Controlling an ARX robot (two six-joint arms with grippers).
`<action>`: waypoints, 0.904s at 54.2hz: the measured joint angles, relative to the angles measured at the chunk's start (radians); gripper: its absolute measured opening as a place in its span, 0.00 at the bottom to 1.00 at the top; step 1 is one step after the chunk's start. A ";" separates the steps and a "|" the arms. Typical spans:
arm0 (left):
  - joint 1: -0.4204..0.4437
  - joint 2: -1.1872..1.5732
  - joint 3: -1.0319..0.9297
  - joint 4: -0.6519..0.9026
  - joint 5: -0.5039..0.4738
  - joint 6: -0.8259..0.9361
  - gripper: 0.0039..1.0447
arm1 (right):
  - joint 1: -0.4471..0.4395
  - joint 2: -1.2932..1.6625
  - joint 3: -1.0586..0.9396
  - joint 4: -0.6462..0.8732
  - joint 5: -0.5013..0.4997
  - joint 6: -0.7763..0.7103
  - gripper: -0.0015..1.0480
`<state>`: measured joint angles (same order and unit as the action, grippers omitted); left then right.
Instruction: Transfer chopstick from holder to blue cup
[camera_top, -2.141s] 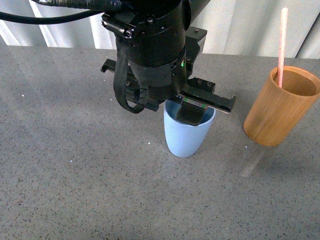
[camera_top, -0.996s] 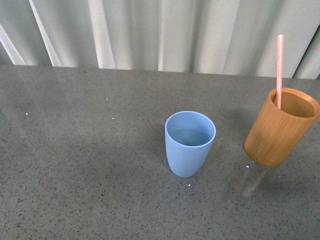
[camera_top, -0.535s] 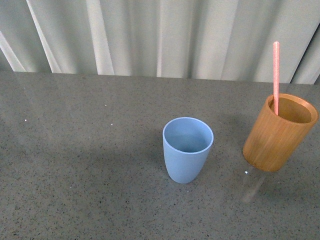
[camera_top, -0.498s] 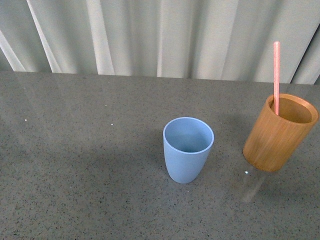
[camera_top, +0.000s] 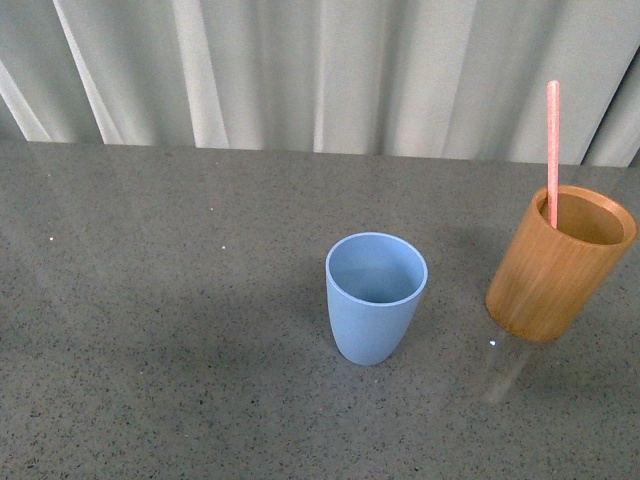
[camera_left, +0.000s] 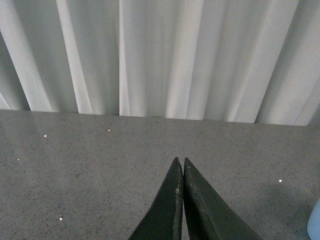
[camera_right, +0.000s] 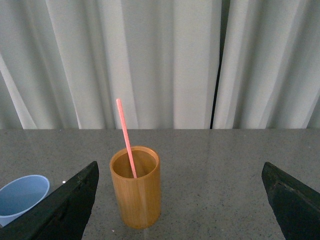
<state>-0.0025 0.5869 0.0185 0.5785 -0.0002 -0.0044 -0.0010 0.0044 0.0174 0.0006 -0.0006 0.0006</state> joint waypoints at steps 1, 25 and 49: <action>0.000 -0.009 0.000 -0.008 0.000 0.000 0.03 | 0.000 0.000 0.000 0.000 0.000 0.000 0.90; 0.000 -0.233 0.000 -0.224 0.000 0.000 0.03 | 0.000 0.000 0.000 0.000 0.000 0.000 0.90; 0.000 -0.385 0.000 -0.373 0.000 0.000 0.03 | 0.000 0.000 0.000 0.000 0.000 0.000 0.90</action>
<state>-0.0025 0.2024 0.0181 0.2058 -0.0002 -0.0044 -0.0010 0.0044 0.0174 0.0006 -0.0006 0.0006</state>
